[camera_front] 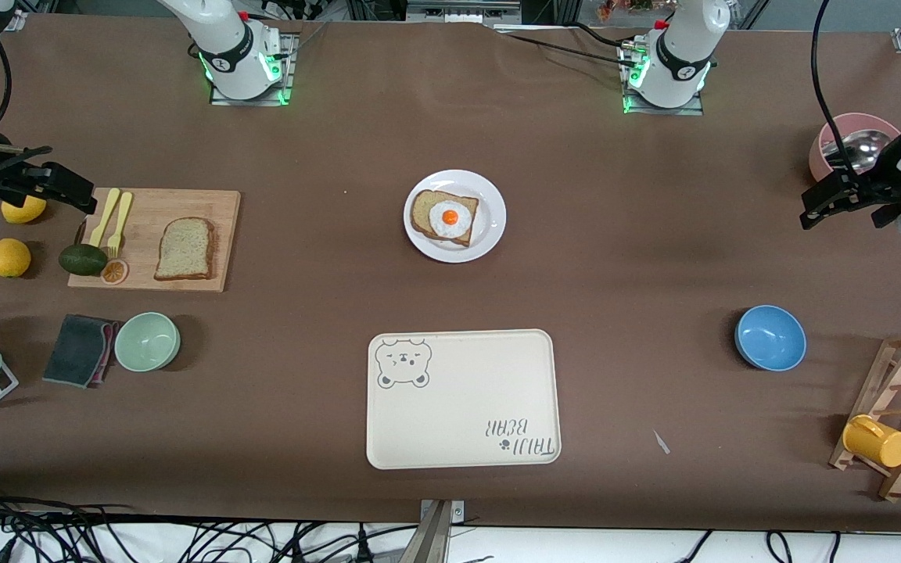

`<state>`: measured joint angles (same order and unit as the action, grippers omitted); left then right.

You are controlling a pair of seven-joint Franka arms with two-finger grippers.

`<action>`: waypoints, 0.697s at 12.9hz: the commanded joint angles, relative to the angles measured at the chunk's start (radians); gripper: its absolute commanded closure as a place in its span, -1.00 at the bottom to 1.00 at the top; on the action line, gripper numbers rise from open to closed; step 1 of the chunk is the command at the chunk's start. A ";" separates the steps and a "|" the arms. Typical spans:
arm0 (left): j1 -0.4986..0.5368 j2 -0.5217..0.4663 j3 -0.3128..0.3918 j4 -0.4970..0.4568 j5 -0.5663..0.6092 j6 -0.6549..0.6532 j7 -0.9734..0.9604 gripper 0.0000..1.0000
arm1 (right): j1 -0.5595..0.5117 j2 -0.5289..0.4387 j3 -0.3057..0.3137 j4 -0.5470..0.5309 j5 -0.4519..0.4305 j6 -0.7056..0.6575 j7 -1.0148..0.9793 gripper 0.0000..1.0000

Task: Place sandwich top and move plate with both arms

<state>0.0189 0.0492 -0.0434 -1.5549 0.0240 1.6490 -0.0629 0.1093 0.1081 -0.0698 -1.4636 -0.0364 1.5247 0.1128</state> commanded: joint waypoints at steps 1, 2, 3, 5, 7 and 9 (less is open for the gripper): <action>-0.002 0.011 -0.001 0.029 0.002 -0.020 0.012 -1.00 | 0.004 0.001 0.001 0.011 -0.013 0.000 0.015 -1.00; -0.002 0.011 -0.001 0.030 0.002 -0.020 0.011 -1.00 | 0.004 0.002 0.001 0.011 -0.013 0.000 0.016 -1.00; -0.002 0.011 0.000 0.029 0.002 -0.020 0.012 -1.00 | 0.004 0.002 0.001 0.011 -0.013 0.000 0.019 -1.00; -0.001 0.012 0.003 0.029 0.002 -0.020 0.014 -1.00 | 0.004 0.004 0.001 0.011 -0.013 0.005 0.019 -1.00; 0.000 0.011 0.003 0.029 0.002 -0.020 0.014 -1.00 | 0.004 0.008 0.001 -0.003 -0.013 0.015 0.021 -1.00; -0.002 0.011 0.003 0.029 0.002 -0.020 0.014 -1.00 | 0.004 0.005 0.001 -0.007 -0.007 0.011 0.021 -1.00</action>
<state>0.0194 0.0492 -0.0422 -1.5544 0.0240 1.6490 -0.0629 0.1093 0.1167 -0.0698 -1.4679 -0.0364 1.5315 0.1168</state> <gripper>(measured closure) 0.000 0.000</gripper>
